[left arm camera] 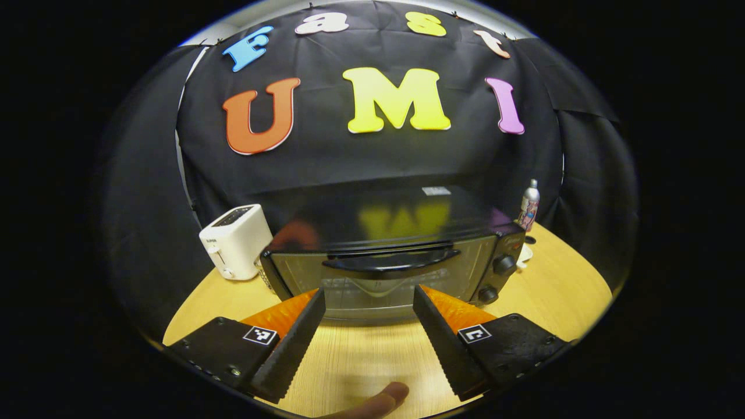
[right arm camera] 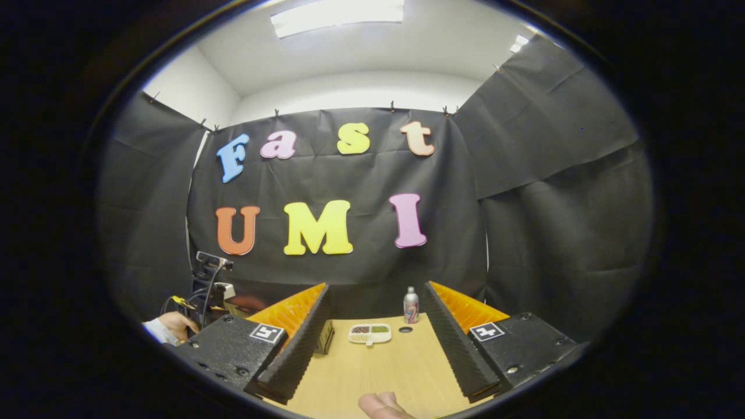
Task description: Open the electric oven with the left hand, put the food in, and close the electric oven.
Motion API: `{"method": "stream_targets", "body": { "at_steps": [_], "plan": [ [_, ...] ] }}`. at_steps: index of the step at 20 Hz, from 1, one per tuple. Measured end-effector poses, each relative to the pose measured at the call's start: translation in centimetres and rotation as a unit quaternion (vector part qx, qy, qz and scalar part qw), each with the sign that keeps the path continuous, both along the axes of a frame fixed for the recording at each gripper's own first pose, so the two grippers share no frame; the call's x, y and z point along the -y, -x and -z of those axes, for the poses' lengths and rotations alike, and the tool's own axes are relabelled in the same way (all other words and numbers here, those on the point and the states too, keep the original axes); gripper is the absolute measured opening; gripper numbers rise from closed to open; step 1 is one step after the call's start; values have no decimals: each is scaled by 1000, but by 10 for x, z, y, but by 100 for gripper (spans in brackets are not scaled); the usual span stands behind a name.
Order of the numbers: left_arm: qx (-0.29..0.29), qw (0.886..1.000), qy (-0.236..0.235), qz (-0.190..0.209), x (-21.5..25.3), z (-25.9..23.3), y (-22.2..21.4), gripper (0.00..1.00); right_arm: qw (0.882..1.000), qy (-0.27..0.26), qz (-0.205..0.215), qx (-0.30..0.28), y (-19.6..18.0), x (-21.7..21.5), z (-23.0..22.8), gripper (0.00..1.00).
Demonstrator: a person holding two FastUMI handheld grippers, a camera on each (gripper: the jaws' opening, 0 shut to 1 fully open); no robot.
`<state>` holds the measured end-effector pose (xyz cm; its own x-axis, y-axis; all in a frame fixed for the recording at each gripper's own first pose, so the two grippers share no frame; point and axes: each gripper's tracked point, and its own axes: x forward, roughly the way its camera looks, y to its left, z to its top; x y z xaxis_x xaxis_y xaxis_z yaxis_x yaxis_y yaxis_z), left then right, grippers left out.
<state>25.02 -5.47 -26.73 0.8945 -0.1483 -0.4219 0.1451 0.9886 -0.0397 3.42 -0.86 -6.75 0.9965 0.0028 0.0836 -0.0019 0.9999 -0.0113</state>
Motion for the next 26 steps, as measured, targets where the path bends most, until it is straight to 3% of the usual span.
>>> {"method": "stream_targets", "body": {
  "at_steps": [6, 16, 20, 26],
  "plan": [
    [77, 996, 29, -24, -10, -100, 50, 96, 1000, 0, 10, 15, 29, 2, -25, 96],
    [163, 984, 58, -38, -35, -227, 192, 96, 997, -7, 31, 65, 114, 8, -82, 95],
    [197, 978, 49, -37, -44, -247, 241, 96, 997, -3, 27, 69, 130, 2, -87, 96],
    [205, 976, 44, -64, -58, -234, 282, 96, 998, 6, 4, 69, 137, -18, -78, 96]
  ]
}}
